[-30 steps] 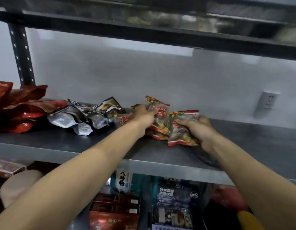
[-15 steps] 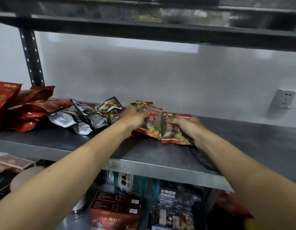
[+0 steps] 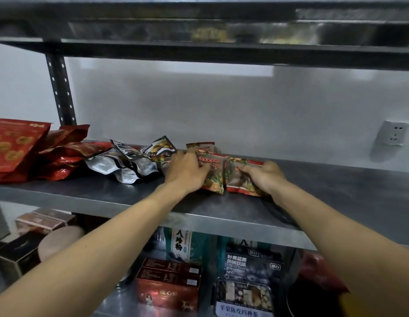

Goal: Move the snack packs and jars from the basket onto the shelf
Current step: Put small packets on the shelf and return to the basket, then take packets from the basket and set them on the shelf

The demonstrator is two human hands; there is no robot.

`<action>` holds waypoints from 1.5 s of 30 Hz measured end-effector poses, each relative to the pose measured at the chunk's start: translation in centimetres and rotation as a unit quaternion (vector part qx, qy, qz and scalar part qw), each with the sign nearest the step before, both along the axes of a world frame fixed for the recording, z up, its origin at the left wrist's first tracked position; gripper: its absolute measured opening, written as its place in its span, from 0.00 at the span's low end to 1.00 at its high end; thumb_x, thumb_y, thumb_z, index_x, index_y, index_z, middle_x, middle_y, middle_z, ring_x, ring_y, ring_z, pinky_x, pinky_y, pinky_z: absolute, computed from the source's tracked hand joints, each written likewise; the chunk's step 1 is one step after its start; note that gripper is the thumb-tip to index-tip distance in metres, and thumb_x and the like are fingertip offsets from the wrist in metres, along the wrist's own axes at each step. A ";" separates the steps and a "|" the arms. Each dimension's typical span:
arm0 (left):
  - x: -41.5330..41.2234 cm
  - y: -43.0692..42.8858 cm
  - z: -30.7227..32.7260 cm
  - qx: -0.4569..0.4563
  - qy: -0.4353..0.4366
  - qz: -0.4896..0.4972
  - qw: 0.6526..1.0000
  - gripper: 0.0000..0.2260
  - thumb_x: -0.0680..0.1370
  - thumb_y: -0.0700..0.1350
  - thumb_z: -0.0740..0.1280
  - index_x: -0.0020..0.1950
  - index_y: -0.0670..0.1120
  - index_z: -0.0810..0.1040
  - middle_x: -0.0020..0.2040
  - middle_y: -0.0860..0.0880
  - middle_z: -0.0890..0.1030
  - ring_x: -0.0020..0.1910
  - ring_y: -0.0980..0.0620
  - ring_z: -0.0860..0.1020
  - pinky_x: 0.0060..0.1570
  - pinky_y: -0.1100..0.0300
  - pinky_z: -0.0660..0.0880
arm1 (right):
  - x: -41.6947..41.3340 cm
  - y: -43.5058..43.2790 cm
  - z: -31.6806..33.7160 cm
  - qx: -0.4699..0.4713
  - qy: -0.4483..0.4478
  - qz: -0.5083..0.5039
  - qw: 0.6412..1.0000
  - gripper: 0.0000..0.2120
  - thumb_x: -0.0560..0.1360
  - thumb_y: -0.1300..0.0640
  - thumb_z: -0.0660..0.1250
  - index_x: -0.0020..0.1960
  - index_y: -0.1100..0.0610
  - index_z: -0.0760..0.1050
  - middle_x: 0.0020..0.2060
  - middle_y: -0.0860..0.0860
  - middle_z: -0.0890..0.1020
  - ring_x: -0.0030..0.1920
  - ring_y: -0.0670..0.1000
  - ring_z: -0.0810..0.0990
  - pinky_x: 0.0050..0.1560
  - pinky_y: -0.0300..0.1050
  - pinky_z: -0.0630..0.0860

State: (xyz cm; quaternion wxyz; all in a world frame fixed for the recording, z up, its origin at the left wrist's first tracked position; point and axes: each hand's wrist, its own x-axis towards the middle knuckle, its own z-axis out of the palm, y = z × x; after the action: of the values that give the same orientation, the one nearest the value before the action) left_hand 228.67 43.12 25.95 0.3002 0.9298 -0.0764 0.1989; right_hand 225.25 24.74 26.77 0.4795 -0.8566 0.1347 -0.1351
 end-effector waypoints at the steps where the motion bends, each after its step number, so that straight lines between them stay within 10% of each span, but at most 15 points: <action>1: -0.2 0.0 -0.2 0.008 0.000 -0.004 1.000 0.22 0.77 0.54 0.66 0.66 0.43 0.71 0.63 0.41 0.75 0.65 0.41 0.70 0.63 0.46 0.71 | -0.2 0.0 0.0 -0.011 0.001 -0.004 1.000 0.22 0.72 0.38 0.70 0.47 0.58 0.73 0.50 0.55 0.80 0.53 0.57 0.78 0.53 0.47 0.73; 7: -1.4 0.2 -0.4 0.011 -0.004 -0.012 1.000 0.24 0.78 0.54 0.65 0.70 0.44 0.68 0.68 0.41 0.71 0.69 0.40 0.65 0.66 0.45 0.67 | -0.9 0.1 -0.3 -0.078 0.008 0.010 0.997 0.18 0.75 0.39 0.66 0.39 0.53 0.71 0.49 0.54 0.81 0.49 0.55 0.76 0.55 0.49 0.75; 12: -2.4 0.5 -0.5 0.028 -0.019 -0.014 0.999 0.27 0.78 0.54 0.64 0.74 0.46 0.64 0.70 0.41 0.68 0.71 0.41 0.64 0.67 0.45 0.65 | -1.6 0.2 -0.4 -0.140 0.017 0.003 0.990 0.30 0.75 0.36 0.64 0.64 0.59 0.72 0.62 0.57 0.78 0.62 0.61 0.75 0.58 0.51 0.71; 23: -5.2 1.1 0.0 0.143 -0.095 0.007 0.985 0.29 0.79 0.60 0.59 0.77 0.50 0.59 0.79 0.45 0.55 0.78 0.43 0.53 0.73 0.42 0.54 | -4.6 1.1 -0.3 -0.407 -0.074 0.076 0.908 0.43 0.73 0.28 0.56 0.80 0.48 0.47 0.79 0.55 0.49 0.79 0.56 0.47 0.77 0.58 0.47; 45: -21.9 17.0 0.5 0.140 -0.170 0.169 0.961 0.28 0.78 0.63 0.57 0.77 0.56 0.59 0.80 0.49 0.51 0.78 0.46 0.50 0.74 0.45 0.53 | -16.2 19.1 1.2 -0.376 -0.236 0.177 0.878 0.41 0.75 0.33 0.59 0.79 0.48 0.46 0.79 0.53 0.51 0.79 0.53 0.47 0.77 0.54 0.47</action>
State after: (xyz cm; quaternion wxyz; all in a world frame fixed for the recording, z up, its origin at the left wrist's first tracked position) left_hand 206.79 60.08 26.41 0.1120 0.9143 0.0047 0.3892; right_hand 209.08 43.86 27.93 0.1543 -0.9246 -0.1974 -0.2870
